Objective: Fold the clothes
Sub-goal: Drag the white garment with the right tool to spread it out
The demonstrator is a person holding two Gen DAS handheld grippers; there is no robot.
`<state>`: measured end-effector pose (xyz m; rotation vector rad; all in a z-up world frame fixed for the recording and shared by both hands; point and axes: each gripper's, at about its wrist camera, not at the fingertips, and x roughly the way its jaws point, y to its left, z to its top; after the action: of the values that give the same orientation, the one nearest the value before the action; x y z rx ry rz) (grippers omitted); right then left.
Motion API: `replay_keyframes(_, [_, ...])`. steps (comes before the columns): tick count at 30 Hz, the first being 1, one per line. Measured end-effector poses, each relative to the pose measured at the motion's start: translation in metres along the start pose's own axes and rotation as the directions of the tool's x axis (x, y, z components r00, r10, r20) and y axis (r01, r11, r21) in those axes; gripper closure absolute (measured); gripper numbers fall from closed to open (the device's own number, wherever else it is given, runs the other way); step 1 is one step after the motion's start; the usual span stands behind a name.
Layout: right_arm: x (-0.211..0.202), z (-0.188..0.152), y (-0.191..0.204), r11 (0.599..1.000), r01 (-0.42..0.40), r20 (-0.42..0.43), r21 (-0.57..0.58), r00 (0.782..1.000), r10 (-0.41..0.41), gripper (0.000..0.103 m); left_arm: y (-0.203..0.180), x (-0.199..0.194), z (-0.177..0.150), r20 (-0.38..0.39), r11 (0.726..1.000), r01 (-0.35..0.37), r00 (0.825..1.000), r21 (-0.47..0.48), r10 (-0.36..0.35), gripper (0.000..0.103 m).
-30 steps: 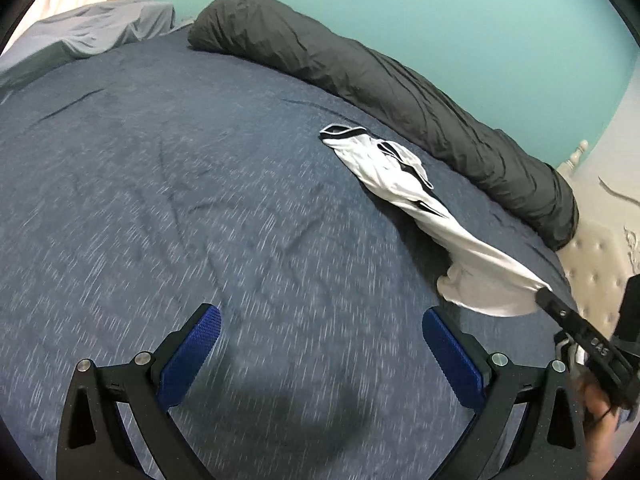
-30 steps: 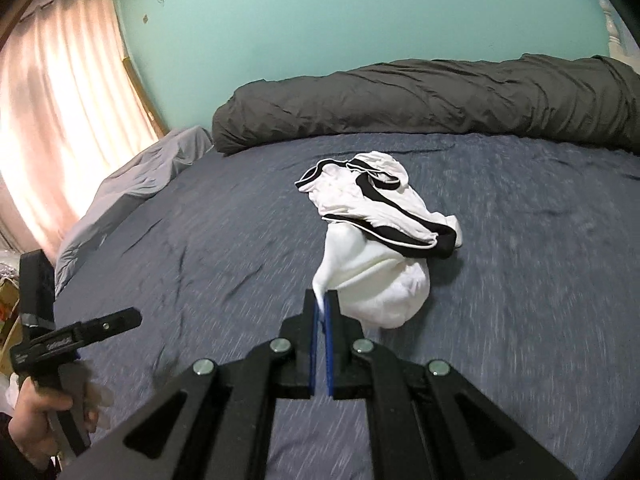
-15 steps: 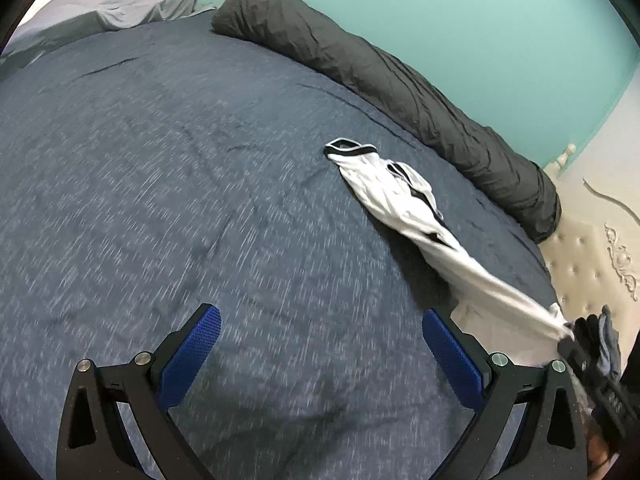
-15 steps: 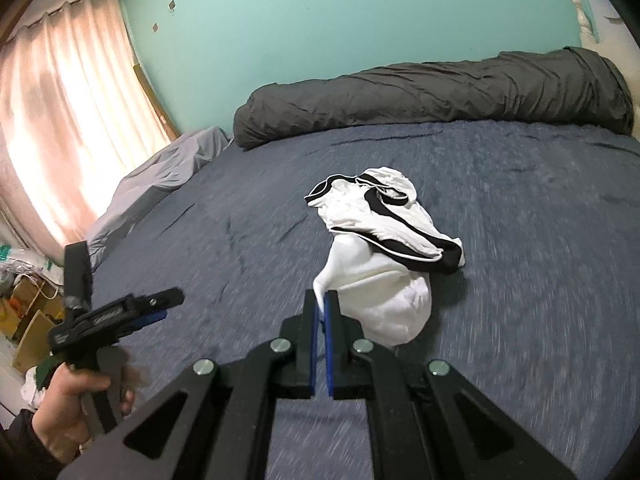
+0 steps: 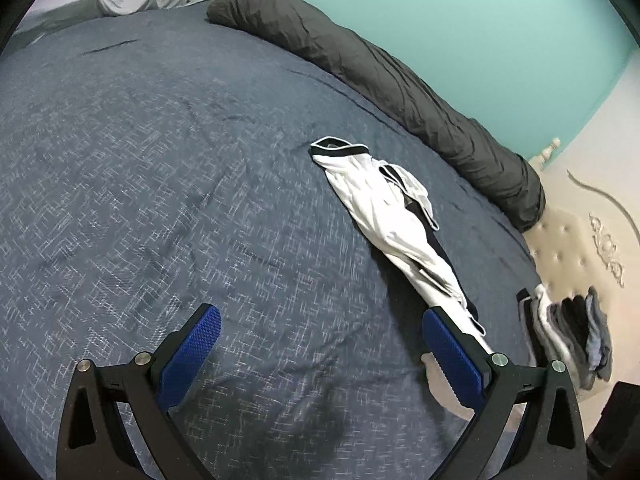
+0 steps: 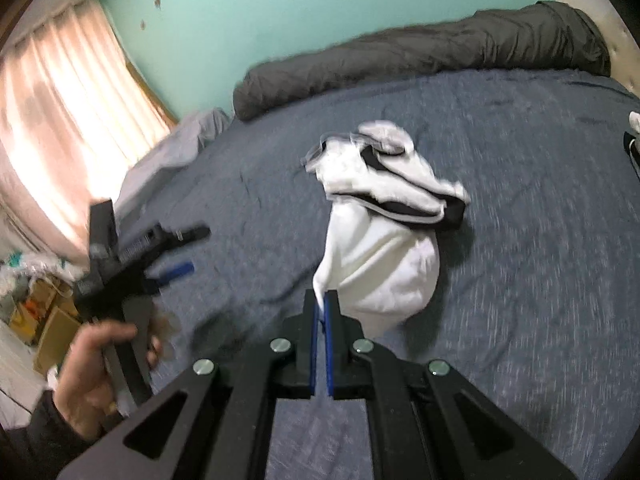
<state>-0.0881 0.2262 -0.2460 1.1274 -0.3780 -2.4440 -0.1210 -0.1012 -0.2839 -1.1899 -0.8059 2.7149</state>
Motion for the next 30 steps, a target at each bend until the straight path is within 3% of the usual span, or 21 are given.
replay_keyframes(5, [0.017,-0.008,-0.015,0.999,0.041,-0.091,-0.005,0.995,-0.041,0.099,0.015,0.012,-0.003,-0.027,1.0,-0.015,1.0,-0.018,0.015,0.0])
replay_keyframes(7, [0.016,0.001,-0.022,0.999,0.052,-0.08,-0.003,0.995,-0.052,0.092,0.015,0.016,-0.002,-0.033,1.0,-0.016,0.999,0.006,0.017,0.0])
replay_keyframes(10, [0.018,0.014,-0.033,0.998,0.069,-0.07,0.001,0.995,-0.069,0.073,0.015,0.02,0.001,-0.033,1.0,-0.016,0.999,0.026,0.017,0.0])
replay_keyframes(13, [0.032,0.027,-0.045,0.995,0.095,-0.072,0.008,0.993,-0.094,0.071,0.013,0.026,0.004,-0.034,1.0,-0.011,0.999,0.029,0.012,0.0])
replay_keyframes(17, [0.059,0.037,-0.067,0.989,0.142,-0.106,0.037,0.985,-0.138,0.055,0.005,0.033,0.009,-0.024,0.998,-0.011,1.0,0.064,0.013,0.0])
replay_keyframes(22, [0.089,0.046,-0.098,0.971,0.226,-0.144,0.083,0.966,-0.213,0.051,0.001,0.043,0.014,-0.011,0.996,-0.021,1.0,0.085,0.023,0.0])
replay_keyframes(30, [0.117,0.046,-0.126,0.958,0.221,-0.178,0.185,0.966,-0.189,0.049,-0.003,0.056,0.023,0.017,0.994,-0.045,0.999,0.097,0.043,0.0])
